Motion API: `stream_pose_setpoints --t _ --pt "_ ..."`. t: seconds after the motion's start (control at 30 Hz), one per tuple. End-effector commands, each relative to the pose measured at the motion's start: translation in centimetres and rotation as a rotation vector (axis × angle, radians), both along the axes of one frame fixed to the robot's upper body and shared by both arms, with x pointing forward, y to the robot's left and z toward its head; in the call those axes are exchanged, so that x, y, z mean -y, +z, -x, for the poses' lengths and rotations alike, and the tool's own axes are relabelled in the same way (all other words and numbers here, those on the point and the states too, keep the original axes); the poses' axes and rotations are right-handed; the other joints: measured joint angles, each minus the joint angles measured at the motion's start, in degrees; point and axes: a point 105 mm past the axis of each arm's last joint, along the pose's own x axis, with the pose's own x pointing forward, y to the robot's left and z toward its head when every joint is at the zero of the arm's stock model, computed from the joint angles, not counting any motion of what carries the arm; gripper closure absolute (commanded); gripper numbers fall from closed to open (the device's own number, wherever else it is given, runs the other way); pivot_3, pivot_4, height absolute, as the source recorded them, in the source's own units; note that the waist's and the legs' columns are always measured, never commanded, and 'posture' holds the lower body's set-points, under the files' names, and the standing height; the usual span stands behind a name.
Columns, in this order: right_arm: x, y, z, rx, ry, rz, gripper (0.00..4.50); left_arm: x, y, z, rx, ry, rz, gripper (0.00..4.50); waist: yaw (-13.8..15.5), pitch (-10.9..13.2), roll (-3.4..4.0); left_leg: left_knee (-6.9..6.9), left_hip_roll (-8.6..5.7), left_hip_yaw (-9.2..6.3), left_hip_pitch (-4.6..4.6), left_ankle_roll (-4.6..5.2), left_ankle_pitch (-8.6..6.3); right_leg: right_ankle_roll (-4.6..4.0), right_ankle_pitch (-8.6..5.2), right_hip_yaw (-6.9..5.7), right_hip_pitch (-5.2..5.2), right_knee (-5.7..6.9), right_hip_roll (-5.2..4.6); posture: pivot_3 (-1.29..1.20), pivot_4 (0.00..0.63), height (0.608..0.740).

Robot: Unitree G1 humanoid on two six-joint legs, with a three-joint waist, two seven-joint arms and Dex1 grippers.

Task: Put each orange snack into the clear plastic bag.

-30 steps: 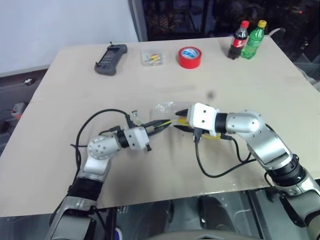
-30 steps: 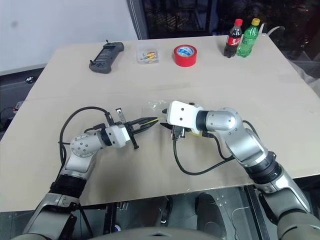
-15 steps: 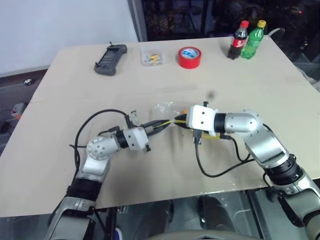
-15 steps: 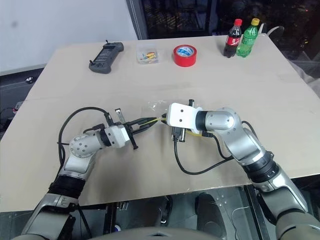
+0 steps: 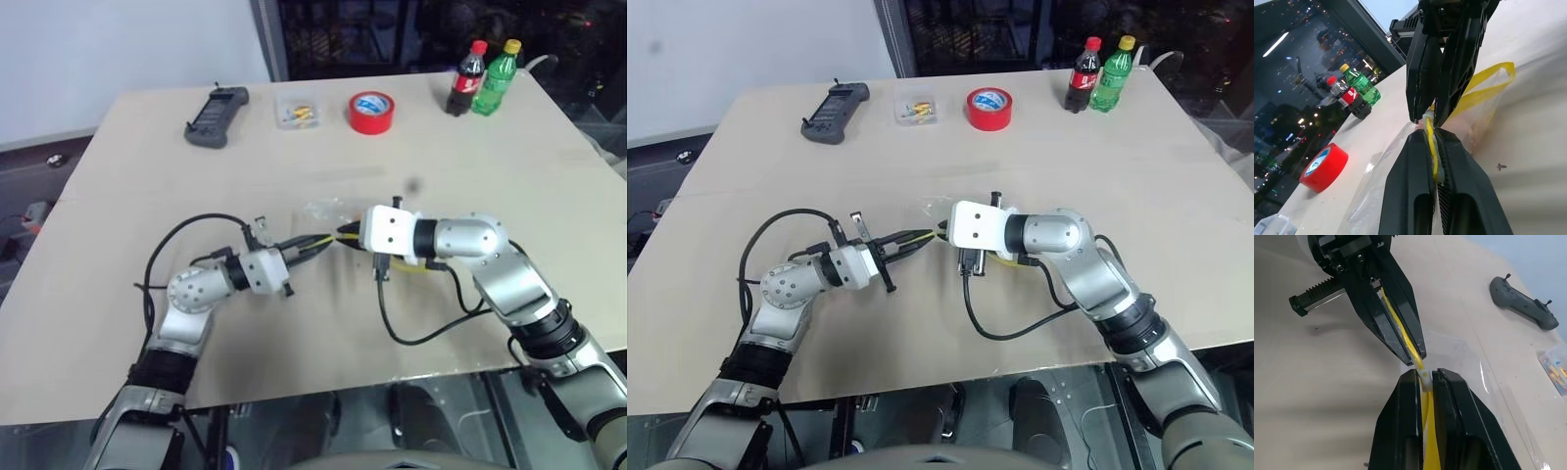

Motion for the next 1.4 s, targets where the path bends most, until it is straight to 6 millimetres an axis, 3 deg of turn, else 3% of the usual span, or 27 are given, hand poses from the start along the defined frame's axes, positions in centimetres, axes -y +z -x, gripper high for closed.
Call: stream_pose_setpoints --t 0.03,0.13,0.17,0.53,0.77,0.9,1.03,1.3,1.4 --pt "-0.5 1.3 0.3 0.059 0.031 -0.016 4.03 0.3 0.9 0.6 0.041 -0.027 0.007 4.5 0.0 0.0 0.0 0.0 0.0 0.0 0.0 0.0 0.0 0.0 0.0 0.0 0.0 0.0 0.0 0.0 0.15 0.74" --pt "-0.6 1.3 0.3 0.057 0.036 -0.018 4.03 0.3 0.9 0.6 0.04 -0.025 0.007 4.5 0.0 0.0 0.0 0.0 0.0 0.0 0.0 0.0 0.0 0.0 0.0 0.0 0.0 0.01 0.0 0.0 0.15 0.74" --pt "-0.7 1.3 0.3 0.057 0.037 -0.019 4.29 0.3 0.9 0.6 0.04 -0.025 0.008 4.5 0.0 0.0 0.0 0.0 0.0 0.0 0.0 0.0 0.0 0.0 0.0 0.0 0.0 0.01 0.0 0.0 0.15 0.74" --pt "0.2 1.4 -0.2 0.069 -0.022 -0.036 4.29 0.1 1.7 0.1 0.032 0.008 0.068 4.5 0.0 0.0 0.0 0.0 0.0 0.0 0.0 0.0 0.0 0.0 0.0 0.0 0.0 0.01 0.0 0.0 0.15 0.74" --pt "5.5 -0.9 -1.9 0.033 -0.269 -0.018 4.29 -0.9 3.8 -1.0 -0.041 0.066 0.234 4.5 0.33 0.0 0.0 0.02 -0.03 -0.03 -0.01 0.0 0.0 0.0 0.0 -0.03 0.02 0.0 -0.02 0.0 0.15 0.74" --pt "9.1 -1.0 -2.5 0.031 -0.426 -0.02 4.29 -1.5 4.6 -1.5 -0.063 0.098 0.294 4.5 -0.05 0.0 0.01 0.02 -0.01 0.0 0.0 0.0 0.0 0.0 0.0 0.01 0.0 0.02 -0.01 0.0 0.15 0.74" --pt "11.3 -0.9 -2.8 0.044 -0.515 -0.01 4.29 -1.9 4.8 -1.8 -0.086 0.119 0.34 4.5 -0.04 0.0 0.01 0.01 0.0 0.02 0.01 0.0 0.0 0.0 0.0 0.02 0.0 0.03 0.0 0.0 0.15 0.74" --pt "12.4 0.6 -4.2 0.107 -0.578 -0.04 4.29 -1.8 5.2 -2.9 -0.119 0.115 0.357 4.5 0.06 0.0 0.01 0.03 0.0 0.04 0.01 0.0 0.0 0.0 0.0 0.02 0.02 0.03 -0.01 0.0 0.15 0.74" --pt "13.0 2.4 -6.0 0.191 -0.64 -0.086 4.29 -1.1 4.9 -4.5 -0.206 0.129 0.368 4.5 0.02 0.0 0.0 0.04 -0.01 0.06 0.01 0.0 0.01 0.0 0.0 0.03 0.01 0.03 -0.01 0.0 0.15 0.74"
